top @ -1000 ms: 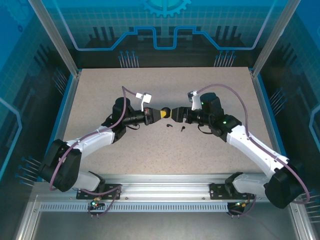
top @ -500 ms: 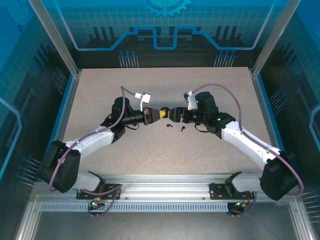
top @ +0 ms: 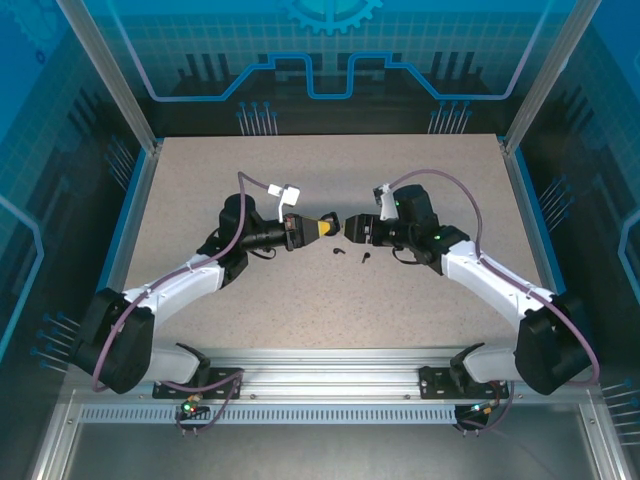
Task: Insert wireless bluetooth earbuds into charging case
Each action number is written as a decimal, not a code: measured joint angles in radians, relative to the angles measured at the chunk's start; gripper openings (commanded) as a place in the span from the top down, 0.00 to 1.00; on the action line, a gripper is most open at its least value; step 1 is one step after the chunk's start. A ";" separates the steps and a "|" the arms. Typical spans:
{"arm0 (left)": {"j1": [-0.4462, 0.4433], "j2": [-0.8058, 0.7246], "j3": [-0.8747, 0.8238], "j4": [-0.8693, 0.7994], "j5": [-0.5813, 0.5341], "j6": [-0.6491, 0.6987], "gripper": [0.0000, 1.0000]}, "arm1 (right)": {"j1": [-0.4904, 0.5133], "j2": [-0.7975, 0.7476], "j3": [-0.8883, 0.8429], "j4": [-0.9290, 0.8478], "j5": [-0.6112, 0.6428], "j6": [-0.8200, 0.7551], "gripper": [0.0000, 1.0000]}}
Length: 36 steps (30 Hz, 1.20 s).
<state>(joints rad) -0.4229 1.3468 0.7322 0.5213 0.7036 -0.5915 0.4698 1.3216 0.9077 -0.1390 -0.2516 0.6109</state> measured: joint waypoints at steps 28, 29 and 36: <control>0.000 -0.003 0.000 0.000 0.035 0.000 1.00 | -0.029 -0.003 0.000 0.128 -0.306 -0.032 0.53; 0.000 -0.003 0.000 0.000 0.036 0.000 1.00 | -0.029 0.004 0.002 0.129 -0.307 -0.032 0.54; 0.000 -0.003 0.000 -0.001 0.037 0.000 1.00 | -0.023 0.032 0.004 0.140 -0.307 -0.030 0.61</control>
<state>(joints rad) -0.4229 1.3434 0.7322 0.5201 0.7403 -0.5919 0.4473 1.3533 0.9119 0.0006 -0.5587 0.5812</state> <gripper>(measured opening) 0.200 0.401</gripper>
